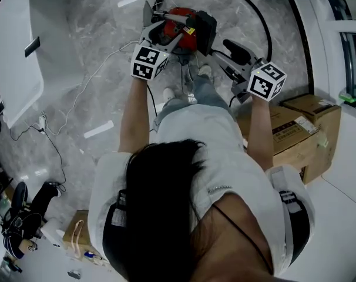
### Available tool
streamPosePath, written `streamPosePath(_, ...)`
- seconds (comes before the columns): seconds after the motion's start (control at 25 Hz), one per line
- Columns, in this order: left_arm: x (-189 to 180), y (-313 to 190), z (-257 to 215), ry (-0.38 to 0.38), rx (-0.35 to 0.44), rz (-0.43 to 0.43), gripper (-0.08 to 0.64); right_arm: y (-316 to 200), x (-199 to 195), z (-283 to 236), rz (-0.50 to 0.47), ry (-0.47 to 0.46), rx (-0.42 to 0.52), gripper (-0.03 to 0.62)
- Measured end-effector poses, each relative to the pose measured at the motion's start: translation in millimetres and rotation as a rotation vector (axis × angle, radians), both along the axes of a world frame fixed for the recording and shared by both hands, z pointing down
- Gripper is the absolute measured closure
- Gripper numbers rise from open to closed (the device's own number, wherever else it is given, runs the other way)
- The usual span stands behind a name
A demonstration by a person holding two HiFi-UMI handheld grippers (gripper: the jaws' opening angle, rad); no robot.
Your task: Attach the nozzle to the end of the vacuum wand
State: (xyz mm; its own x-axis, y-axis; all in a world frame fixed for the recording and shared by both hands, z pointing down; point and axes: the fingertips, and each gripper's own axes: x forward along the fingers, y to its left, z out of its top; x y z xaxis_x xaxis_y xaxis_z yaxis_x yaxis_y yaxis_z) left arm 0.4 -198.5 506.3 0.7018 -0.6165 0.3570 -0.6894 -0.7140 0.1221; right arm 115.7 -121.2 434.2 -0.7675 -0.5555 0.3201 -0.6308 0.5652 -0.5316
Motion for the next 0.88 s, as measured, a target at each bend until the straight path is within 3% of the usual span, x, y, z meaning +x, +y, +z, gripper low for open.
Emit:
streamPosePath(0.2, -9, 16, -15, 0.026, -0.005, -0.046, 0.304, 9, -8, -2, 0.016, 0.032, 0.039, 0.316)
streamPosePath(0.4, -13, 35, -37, 0.185, -0.033, -0.043, 0.321, 17, -6, -3, 0.104, 0.031, 0.074, 0.35)
streamPosePath(0.68, -25, 56, -47, 0.161, -0.008, -0.072, 0.324, 27, -16, -7, 0.169, 0.043, 0.105, 0.419)
streamPosePath(0.76, -28, 60, -54, 0.19, -0.006, -0.083, 0.397, 29, -21, -6, 0.181, 0.06, 0.106, 0.434)
streamPosePath(0.88, -32, 66, -61, 0.221, -0.004, -0.083, 0.414, 30, -28, -5, 0.2, 0.056, 0.099, 0.456)
